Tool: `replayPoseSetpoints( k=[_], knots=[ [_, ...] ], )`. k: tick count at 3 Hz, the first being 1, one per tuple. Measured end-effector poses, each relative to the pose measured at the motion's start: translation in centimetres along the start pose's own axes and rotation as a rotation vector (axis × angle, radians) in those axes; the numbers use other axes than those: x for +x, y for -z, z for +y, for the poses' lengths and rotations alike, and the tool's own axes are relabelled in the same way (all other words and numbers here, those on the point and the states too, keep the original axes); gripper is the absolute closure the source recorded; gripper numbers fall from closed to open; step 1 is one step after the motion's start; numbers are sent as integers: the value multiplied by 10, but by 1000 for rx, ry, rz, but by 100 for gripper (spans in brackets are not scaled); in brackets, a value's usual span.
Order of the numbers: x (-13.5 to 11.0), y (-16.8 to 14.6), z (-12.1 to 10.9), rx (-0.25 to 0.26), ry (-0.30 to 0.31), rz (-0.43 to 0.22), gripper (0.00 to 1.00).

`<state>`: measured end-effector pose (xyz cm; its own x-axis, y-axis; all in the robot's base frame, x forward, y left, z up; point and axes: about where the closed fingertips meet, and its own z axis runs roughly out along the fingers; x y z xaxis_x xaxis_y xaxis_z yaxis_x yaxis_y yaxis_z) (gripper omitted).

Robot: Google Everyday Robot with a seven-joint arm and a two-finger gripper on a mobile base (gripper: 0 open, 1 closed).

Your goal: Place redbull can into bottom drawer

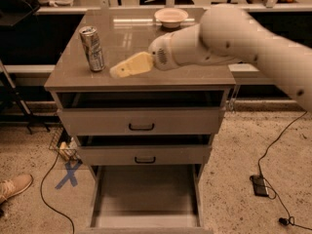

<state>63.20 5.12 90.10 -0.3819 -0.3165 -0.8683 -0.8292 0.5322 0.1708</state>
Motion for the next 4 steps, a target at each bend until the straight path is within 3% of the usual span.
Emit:
replayPoseSetpoints(
  k=[1, 2, 3, 4],
  knots=[
    [-4, -37, -26, 93, -31, -52, 0],
    [-21, -37, -36, 142, -27, -115, 0],
    [-22, -40, -35, 142, -25, -116, 0],
    [-36, -63, -35, 140, 24, -125, 0]
  ],
)
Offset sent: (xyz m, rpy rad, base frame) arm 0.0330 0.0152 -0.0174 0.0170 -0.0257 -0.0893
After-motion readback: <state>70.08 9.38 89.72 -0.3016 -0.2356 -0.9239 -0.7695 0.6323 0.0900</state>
